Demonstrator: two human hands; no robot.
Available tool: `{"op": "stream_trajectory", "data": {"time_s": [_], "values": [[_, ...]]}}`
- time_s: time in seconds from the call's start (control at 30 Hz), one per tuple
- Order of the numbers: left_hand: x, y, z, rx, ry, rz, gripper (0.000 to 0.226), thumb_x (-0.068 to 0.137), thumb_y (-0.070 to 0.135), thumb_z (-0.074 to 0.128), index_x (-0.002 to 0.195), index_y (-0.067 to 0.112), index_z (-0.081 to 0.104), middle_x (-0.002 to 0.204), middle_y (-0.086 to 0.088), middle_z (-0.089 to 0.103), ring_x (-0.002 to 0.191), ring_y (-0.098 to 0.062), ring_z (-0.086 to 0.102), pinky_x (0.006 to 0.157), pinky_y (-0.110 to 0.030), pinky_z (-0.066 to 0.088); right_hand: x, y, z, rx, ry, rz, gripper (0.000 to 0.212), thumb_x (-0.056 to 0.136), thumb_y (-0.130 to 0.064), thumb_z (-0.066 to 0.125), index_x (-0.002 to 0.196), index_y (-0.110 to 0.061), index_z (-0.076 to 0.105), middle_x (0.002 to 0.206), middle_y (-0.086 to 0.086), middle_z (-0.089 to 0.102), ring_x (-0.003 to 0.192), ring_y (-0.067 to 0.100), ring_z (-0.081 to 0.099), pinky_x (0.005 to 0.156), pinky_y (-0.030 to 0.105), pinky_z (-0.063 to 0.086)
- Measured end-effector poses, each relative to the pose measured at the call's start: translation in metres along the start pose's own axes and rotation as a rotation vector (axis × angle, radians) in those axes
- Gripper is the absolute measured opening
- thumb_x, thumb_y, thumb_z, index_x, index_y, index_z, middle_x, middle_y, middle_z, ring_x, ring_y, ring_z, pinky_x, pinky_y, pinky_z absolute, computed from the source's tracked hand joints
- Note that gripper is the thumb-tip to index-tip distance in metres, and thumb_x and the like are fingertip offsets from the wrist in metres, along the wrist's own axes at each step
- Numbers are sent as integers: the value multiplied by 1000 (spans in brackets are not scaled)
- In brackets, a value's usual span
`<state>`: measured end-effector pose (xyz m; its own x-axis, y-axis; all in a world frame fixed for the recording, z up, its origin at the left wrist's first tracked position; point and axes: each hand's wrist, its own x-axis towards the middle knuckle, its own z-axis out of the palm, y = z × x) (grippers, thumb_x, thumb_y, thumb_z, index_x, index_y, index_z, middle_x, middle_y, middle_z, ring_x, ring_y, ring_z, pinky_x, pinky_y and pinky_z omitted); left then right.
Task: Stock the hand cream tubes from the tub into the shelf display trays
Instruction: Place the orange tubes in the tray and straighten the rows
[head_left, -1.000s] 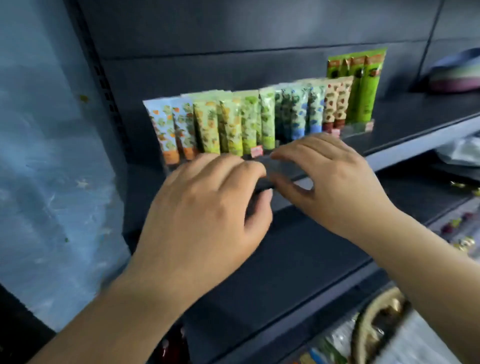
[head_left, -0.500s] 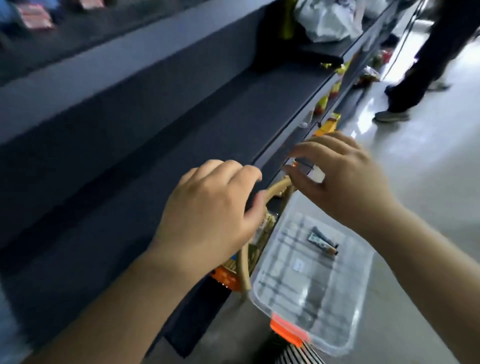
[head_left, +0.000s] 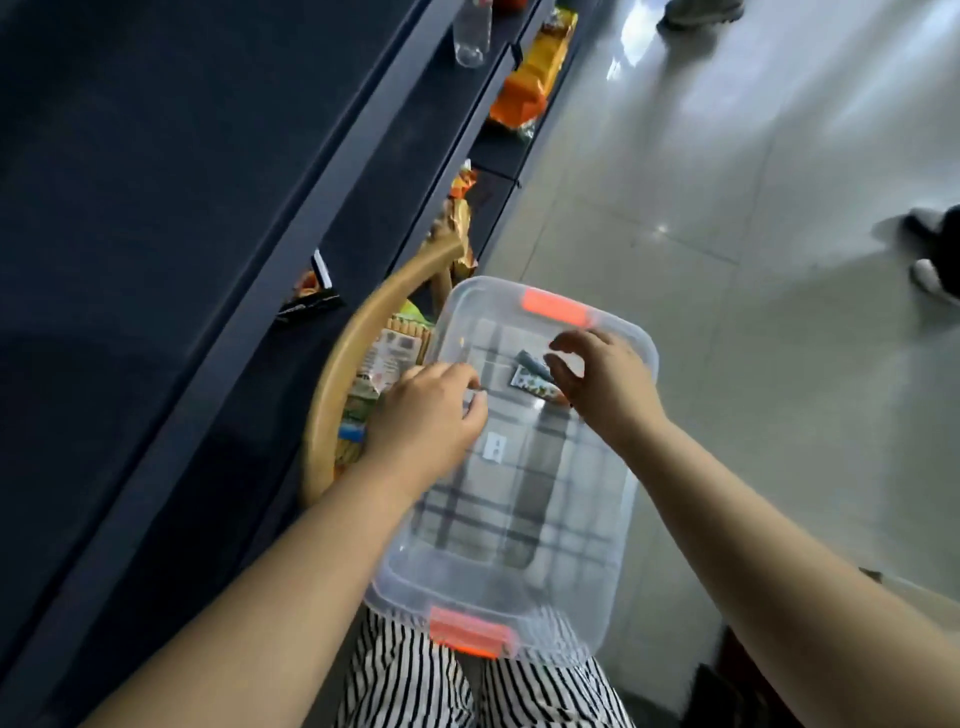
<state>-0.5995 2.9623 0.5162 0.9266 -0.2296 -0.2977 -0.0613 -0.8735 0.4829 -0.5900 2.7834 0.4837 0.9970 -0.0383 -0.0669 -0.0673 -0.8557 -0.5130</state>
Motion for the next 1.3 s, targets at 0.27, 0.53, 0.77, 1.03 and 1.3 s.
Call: {"op": "stream_trajectory", "data": {"time_s": [0.27,0.53,0.77,1.03,1.3], "values": [[73,-42,134,-239,-247,-327,18,92,28,47,94,15,61,101,-6,65,97,-27,56,74,-28,41,34,97,125,-7,-305,492,30,91,-19,51,118,-9,59,123,18,58,114,33,51,89,31,36],[103,-66,208,-374,-282,-471,23,93,27,48,103,12,63,108,-6,65,101,-25,57,71,-23,37,61,144,203,-17,-246,531,36,91,-20,50,123,-4,52,124,20,54,118,35,46,95,38,37],[108,-86,240,-537,-329,-689,13,90,23,48,80,20,55,92,-4,64,77,-18,52,55,-20,36,49,152,218,60,-268,634,26,89,-25,55,109,-12,65,113,15,53,113,28,48,90,25,33],[106,-78,272,-981,-371,-1026,26,92,28,52,67,19,52,60,5,57,57,-10,48,55,-22,37,48,150,219,117,-341,771,23,85,-32,61,102,-17,64,108,10,67,104,29,59,82,30,43],[104,-56,305,-1143,-127,-1018,20,86,16,61,96,-1,68,73,-3,63,71,-18,58,62,-23,44,17,153,228,458,-218,1090,24,88,-26,58,100,-8,68,104,14,69,98,30,63,88,39,51]]}}
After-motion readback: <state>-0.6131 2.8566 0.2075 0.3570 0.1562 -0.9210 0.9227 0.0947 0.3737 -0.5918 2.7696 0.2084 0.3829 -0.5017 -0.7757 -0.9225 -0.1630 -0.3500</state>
